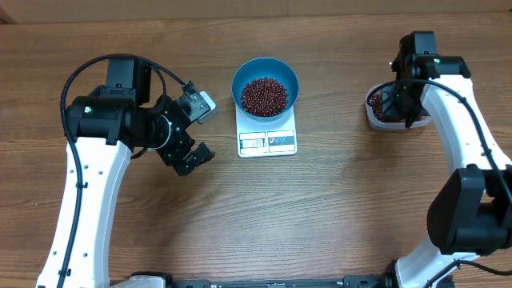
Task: Scoop item into bowl and weigh 150g on scale
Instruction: 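Lower the red cup into the tub beans and scoop with right gripper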
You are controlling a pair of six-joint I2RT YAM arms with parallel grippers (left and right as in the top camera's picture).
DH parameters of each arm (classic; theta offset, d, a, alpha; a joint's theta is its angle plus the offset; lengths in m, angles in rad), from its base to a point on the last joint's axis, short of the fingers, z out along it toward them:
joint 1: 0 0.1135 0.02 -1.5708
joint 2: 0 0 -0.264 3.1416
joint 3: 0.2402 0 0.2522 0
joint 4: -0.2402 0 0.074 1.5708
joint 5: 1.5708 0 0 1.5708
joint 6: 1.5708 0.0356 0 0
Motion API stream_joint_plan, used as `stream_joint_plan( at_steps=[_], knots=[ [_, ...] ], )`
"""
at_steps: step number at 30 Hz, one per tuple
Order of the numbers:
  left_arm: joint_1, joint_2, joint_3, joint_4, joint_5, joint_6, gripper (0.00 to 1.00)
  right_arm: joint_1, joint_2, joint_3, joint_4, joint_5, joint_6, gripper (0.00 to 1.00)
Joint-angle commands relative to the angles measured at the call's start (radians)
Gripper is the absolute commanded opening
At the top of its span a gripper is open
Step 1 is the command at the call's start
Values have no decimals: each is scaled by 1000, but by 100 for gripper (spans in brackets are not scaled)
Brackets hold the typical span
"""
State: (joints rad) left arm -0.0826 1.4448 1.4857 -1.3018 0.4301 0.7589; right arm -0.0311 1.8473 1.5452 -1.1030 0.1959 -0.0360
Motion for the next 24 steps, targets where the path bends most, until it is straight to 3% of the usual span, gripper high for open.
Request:
stream_joint_plan(
  at_steps=[1, 8, 14, 24],
  knots=[
    [4, -12, 20, 1, 5, -7, 100, -4, 27, -7, 22, 97, 14, 4],
    [4, -12, 20, 1, 5, -7, 100, -4, 29, -9, 18, 106, 9, 4],
    [4, -12, 20, 1, 5, -7, 99, -4, 29, -13, 18, -82, -28, 4],
    [4, -12, 20, 1, 5, -7, 100, -19, 29, -13, -9, -238, -28, 4]
  ],
)
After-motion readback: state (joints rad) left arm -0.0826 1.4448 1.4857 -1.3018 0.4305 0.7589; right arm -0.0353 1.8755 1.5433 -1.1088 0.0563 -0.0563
